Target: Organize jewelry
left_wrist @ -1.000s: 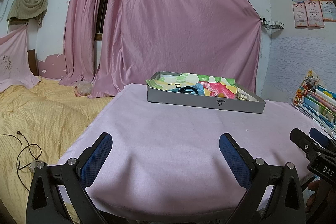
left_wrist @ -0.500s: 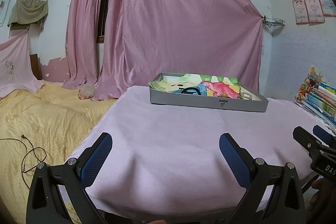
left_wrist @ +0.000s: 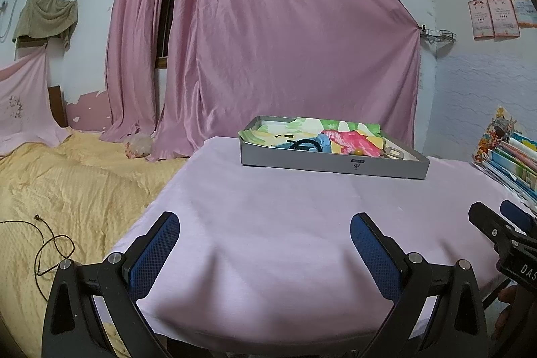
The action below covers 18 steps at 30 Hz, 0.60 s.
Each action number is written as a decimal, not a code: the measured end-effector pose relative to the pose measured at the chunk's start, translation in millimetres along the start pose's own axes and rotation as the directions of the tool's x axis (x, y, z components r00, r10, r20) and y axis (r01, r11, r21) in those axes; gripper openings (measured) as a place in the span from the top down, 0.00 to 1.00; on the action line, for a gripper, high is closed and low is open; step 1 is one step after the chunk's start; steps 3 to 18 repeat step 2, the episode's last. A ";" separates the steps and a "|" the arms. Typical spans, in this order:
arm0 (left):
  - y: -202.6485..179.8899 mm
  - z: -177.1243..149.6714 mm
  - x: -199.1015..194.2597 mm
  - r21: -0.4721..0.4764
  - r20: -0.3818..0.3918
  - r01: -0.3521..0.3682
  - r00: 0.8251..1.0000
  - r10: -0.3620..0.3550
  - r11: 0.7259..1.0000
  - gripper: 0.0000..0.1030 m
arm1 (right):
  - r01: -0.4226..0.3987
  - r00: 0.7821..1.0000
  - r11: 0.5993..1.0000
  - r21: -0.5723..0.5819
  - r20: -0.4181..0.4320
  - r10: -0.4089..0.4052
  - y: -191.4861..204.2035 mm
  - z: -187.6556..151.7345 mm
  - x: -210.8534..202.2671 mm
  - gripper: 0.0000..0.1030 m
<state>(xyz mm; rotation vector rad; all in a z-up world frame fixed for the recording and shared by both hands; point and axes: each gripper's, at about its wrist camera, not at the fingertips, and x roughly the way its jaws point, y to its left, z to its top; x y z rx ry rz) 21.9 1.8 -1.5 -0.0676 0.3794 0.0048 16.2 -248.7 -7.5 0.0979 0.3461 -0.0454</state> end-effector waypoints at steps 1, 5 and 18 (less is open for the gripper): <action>0.1 -0.2 -0.4 0.000 0.000 0.000 1.000 0.000 1.000 0.01 | 0.000 1.000 1.000 0.000 0.000 0.000 0.5 0.1 0.1 0.02; 0.2 -0.1 0.1 -0.003 -0.001 0.000 1.000 0.000 1.000 0.01 | 0.000 1.000 1.000 -0.001 -0.001 0.000 0.0 -0.1 0.1 0.02; 0.2 -0.1 0.1 -0.003 -0.001 0.000 1.000 0.000 1.000 0.01 | 0.000 1.000 1.000 -0.001 -0.001 0.000 0.0 -0.1 0.1 0.02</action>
